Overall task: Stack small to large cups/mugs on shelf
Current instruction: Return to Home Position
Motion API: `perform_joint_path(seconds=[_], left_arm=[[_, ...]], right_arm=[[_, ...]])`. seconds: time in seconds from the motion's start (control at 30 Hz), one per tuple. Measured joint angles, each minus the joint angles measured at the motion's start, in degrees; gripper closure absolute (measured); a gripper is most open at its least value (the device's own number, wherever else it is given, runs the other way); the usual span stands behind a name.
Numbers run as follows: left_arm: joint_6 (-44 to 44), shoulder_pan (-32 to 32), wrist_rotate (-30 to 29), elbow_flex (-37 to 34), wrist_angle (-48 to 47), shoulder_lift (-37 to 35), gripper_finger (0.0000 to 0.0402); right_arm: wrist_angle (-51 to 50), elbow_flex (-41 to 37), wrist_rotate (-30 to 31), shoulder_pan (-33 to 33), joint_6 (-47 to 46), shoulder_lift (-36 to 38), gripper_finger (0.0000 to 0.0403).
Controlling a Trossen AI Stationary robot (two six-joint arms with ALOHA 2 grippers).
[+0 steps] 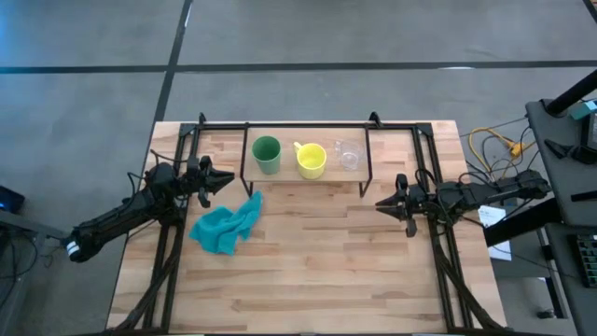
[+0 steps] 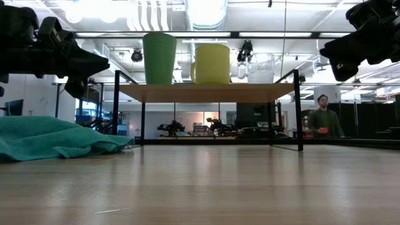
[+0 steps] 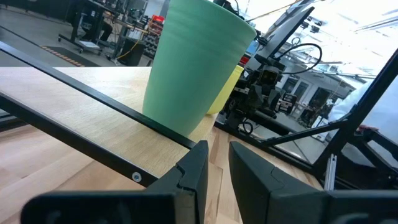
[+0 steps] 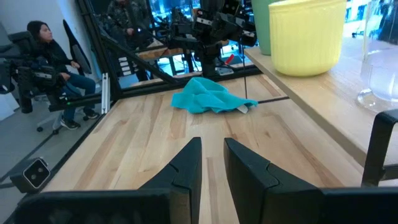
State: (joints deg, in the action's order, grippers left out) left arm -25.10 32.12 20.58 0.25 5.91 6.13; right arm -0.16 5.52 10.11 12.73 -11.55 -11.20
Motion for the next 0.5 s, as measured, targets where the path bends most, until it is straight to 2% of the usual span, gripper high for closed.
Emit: perform_joint_path(seconds=[0.5], left_arm=[[0.00, 0.02, 0.00, 0.00, 0.00, 0.00, 0.0351]], right_arm=[[0.07, 0.02, 0.00, 0.00, 1.97, 9.31, 0.0339]])
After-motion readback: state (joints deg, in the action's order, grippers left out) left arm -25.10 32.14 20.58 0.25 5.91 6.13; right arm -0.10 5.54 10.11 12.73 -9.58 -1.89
